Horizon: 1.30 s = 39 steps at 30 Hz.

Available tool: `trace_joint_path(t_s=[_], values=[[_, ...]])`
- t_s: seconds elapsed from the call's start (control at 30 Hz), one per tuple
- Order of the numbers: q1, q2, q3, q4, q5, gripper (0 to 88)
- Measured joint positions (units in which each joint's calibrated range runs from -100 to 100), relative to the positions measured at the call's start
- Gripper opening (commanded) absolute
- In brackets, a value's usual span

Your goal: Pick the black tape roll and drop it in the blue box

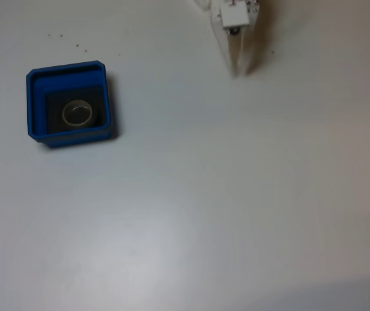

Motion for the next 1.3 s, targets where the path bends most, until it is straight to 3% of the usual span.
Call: trace_joint_path(t_s=[0.17,0.27,0.53,1.3], values=[[0.0,0.0,0.0,-10.34,10.85,0.9],[0.0,0.0,0.0,-15.19,13.36,0.9],[0.0,0.0,0.0,-21.84,14.11,0.9],[0.0,0.0,0.0,-22.09,14.27,0.9]])
